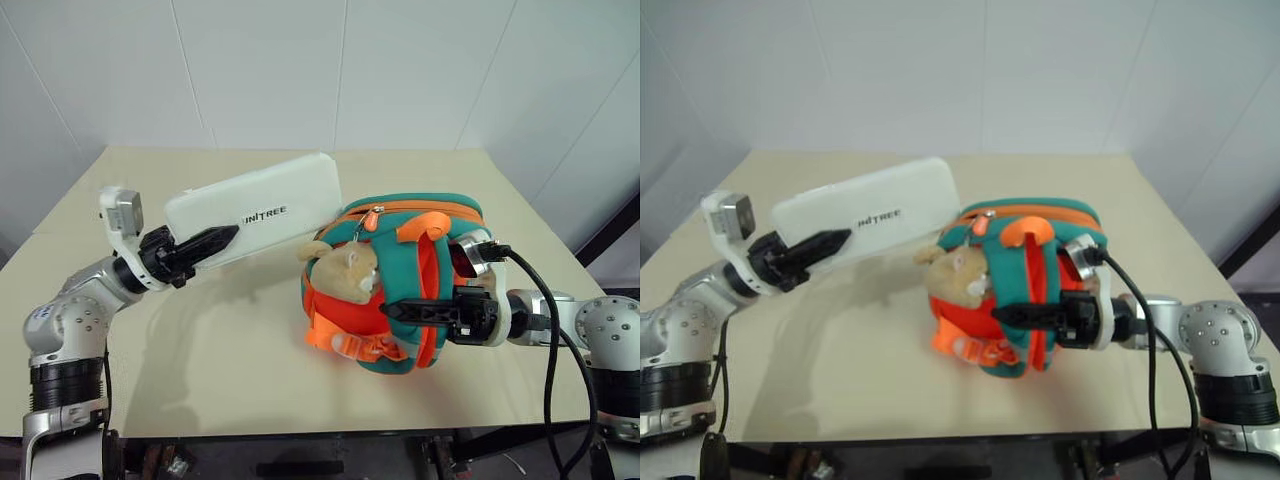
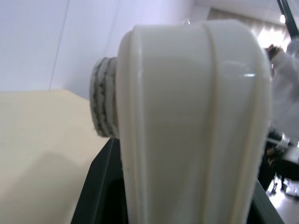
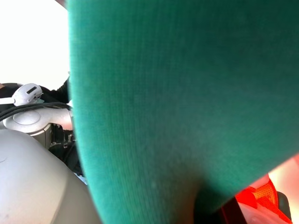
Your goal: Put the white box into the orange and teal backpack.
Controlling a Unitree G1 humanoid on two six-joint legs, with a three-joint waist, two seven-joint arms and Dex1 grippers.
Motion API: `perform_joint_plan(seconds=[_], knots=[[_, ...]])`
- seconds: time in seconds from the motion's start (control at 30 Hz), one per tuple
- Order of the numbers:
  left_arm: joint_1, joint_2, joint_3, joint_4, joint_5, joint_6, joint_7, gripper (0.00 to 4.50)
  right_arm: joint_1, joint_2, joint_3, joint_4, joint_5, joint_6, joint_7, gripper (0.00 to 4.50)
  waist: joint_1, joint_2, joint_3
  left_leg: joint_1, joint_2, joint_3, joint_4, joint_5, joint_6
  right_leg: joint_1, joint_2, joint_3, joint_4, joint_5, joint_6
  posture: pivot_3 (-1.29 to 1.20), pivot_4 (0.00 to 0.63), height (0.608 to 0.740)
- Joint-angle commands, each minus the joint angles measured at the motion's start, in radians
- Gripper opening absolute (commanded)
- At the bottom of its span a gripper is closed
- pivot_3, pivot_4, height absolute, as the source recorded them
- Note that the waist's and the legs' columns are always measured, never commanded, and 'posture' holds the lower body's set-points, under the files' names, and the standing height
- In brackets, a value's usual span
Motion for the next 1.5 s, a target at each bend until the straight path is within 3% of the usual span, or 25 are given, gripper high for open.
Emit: perform_joint_plan(seconds=[0.03, 0.7, 0.97, 1.2, 1.37, 1.5], knots=[[-0.050, 0.041, -0.023, 0.019, 0.020, -0.038, -0.077, 1.31, 0.016, 0.005, -0.020, -0.033, 0.024, 0.001, -0.010, 0.03, 0.001, 0.000, 0.000, 0.000, 0.000, 0.000, 0.000, 0.000, 0.000, 0.000, 0.000, 0.000, 0.000, 0.000, 0.000, 0.00, 0.150, 0.740], [-0.027, 0.064, 0.051, -0.113, -0.148, 0.133, -0.045, 1.31, 0.035, 0.037, -0.015, -0.047, 0.031, -0.019, -0.038, 0.03, -0.001, 0.000, 0.000, 0.000, 0.000, 0.000, 0.001, 0.000, 0.000, 0.000, 0.000, 0.000, 0.001, 0.000, 0.000, 0.00, 0.150, 0.740], [-0.010, 0.059, -0.037, -0.039, 0.081, -0.154, -0.083, 1.31, 0.032, 0.039, -0.013, -0.047, 0.030, -0.019, -0.035, 0.03, 0.002, 0.000, 0.000, 0.000, 0.000, 0.000, 0.002, 0.000, 0.000, 0.001, 0.000, 0.000, 0.001, 0.000, 0.000, 0.00, 0.150, 0.740], [-0.059, 0.067, -0.076, 0.044, 0.168, -0.313, -0.106, 1.31, 0.036, 0.041, -0.016, -0.049, 0.032, -0.021, -0.038, 0.03, 0.003, 0.000, 0.000, 0.000, 0.000, 0.000, 0.003, 0.000, 0.000, 0.001, 0.000, 0.000, 0.001, 0.000, 0.000, 0.00, 0.150, 0.740], [-0.097, 0.129, -0.160, 0.138, 0.268, -0.402, -0.234, 1.31, 0.038, 0.043, -0.015, -0.048, 0.027, -0.024, -0.034, 0.03, 0.001, 0.000, 0.000, 0.000, 0.000, 0.000, 0.001, 0.000, 0.000, 0.001, 0.000, 0.000, 0.001, 0.000, 0.000, 0.00, 0.150, 0.740], [-0.183, 0.124, -0.226, 0.221, 0.320, -0.438, -0.317, 1.31, 0.029, 0.046, -0.007, -0.041, 0.018, -0.026, -0.027, 0.03, 0.004, 0.000, 0.000, 0.000, 0.000, 0.000, 0.001, 0.000, 0.000, 0.000, 0.000, 0.000, 0.001, 0.000, 0.000, 0.00, 0.150, 0.740]])
